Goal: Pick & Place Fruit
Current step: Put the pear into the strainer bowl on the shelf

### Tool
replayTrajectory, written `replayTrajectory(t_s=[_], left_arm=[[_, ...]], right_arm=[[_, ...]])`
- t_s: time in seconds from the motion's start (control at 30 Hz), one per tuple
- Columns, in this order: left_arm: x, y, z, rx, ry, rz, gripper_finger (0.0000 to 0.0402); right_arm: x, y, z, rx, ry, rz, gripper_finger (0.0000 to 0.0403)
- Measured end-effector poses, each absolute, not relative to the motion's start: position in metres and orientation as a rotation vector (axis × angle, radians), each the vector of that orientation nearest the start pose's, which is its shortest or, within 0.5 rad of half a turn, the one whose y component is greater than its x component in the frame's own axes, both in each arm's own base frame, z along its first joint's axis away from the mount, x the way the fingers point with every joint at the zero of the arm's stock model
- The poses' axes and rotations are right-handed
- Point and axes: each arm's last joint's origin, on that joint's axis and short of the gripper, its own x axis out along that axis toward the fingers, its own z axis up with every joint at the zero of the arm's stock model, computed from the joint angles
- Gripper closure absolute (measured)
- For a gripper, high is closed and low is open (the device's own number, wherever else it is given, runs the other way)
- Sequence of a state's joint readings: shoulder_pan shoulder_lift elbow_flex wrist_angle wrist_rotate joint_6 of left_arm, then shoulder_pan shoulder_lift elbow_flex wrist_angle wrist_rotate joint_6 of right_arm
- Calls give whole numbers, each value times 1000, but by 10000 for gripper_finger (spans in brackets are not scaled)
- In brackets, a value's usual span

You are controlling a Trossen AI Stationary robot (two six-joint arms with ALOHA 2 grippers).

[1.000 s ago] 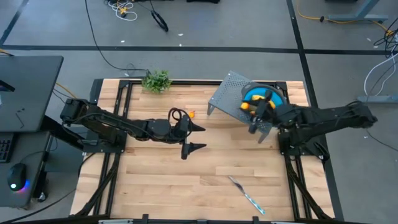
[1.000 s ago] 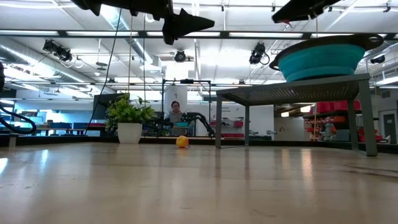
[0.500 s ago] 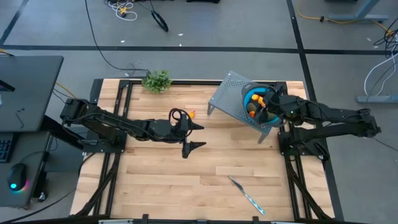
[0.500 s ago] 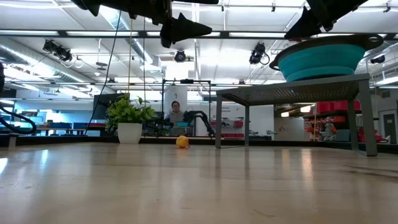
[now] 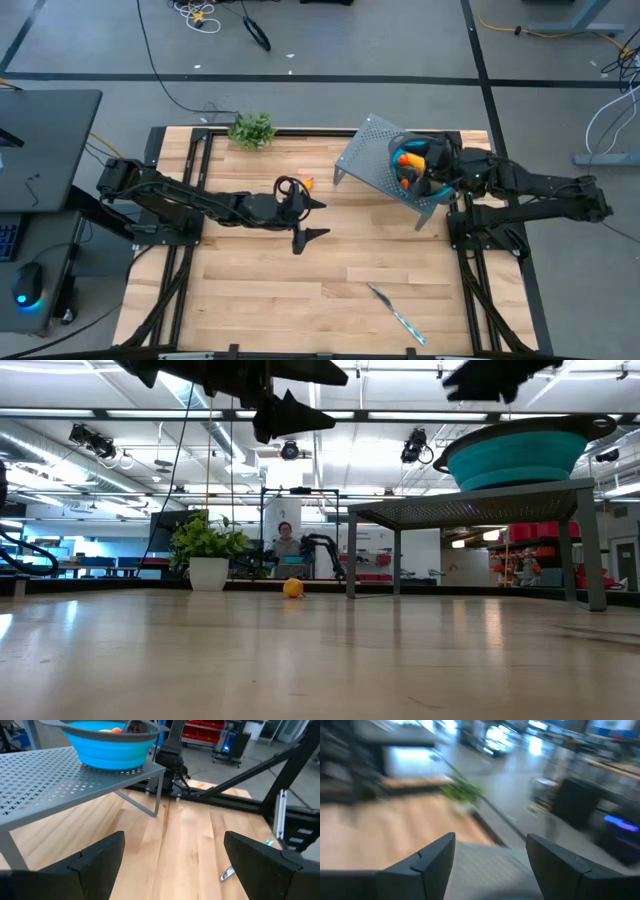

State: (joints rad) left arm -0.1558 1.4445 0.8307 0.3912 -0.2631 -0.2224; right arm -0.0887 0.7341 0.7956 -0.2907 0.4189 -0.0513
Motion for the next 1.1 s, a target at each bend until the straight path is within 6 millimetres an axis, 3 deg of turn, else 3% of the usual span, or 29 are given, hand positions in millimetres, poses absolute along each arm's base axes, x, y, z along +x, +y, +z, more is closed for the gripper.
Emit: replayTrajectory(t_s=[0.1, 0.27, 0.47, 0.9, 1.1], left_arm=[[312, -41, 250, -119, 228, 137, 49], [310, -41, 246, -38, 238, 125, 49], [309, -30, 241, 13, 256, 149, 49], [291, 47, 205, -96, 343, 359, 49], [292, 70, 189, -123, 395, 460, 49]], right_arm=[[162, -21, 338, -33, 178, -339, 150], [180, -11, 328, -58, 206, -111, 151], [193, -2, 318, 2, 261, -82, 151], [198, 42, 307, -11, 315, -122, 151], [211, 65, 295, -24, 340, -108, 151]])
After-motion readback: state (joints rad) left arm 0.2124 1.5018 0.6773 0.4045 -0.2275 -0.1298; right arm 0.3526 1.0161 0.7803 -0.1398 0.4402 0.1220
